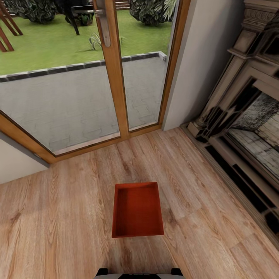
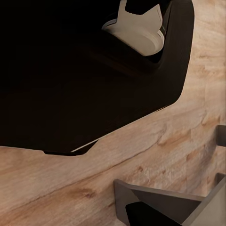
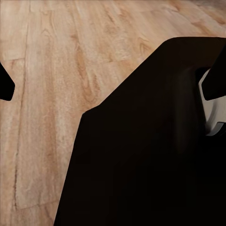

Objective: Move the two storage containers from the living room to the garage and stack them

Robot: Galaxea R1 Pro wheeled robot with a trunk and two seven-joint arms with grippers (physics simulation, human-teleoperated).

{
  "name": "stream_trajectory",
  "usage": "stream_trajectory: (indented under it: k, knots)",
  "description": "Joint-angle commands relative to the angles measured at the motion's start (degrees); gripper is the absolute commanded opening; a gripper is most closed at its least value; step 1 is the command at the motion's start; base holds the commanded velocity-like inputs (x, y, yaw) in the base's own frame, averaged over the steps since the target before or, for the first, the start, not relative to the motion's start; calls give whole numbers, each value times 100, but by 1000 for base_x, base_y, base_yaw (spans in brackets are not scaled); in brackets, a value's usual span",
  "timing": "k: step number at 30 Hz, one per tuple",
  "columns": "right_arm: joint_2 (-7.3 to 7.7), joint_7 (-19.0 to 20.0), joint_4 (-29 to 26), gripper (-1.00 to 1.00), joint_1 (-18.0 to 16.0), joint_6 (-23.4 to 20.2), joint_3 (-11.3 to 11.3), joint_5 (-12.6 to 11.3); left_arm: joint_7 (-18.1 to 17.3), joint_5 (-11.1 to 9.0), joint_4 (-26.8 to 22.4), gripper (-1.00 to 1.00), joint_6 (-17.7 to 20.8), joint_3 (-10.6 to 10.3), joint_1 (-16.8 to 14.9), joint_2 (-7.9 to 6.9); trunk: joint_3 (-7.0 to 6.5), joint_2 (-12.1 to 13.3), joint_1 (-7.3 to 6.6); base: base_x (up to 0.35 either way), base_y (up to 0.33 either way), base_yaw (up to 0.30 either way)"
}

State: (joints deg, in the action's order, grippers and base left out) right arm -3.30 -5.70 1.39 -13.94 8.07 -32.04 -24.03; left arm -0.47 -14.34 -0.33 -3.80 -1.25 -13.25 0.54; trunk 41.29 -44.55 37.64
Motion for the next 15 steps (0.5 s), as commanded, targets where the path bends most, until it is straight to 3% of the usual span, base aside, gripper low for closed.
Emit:
stream_trajectory:
  k: [1,4,9,15]
  knots:
    - [-4,-9,13,100,-4,28,-48,-49,-5,-42,7,100,-22,-15,-2,0,3,-3,1,0,0,0]
    - [-4,-9,11,100,-6,30,-48,-49,-6,-42,7,100,-24,-15,-2,-3,3,-3,1,0,0,0]
    - [25,107,125,100,158,-6,5,-55,4,-154,144,100,-14,152,163,-161,3,-4,1,0,0,0]
    - [22,51,-68,100,352,-1,13,-54,18,-133,-49,100,18,152,358,-168,3,-4,1,0,0,0]
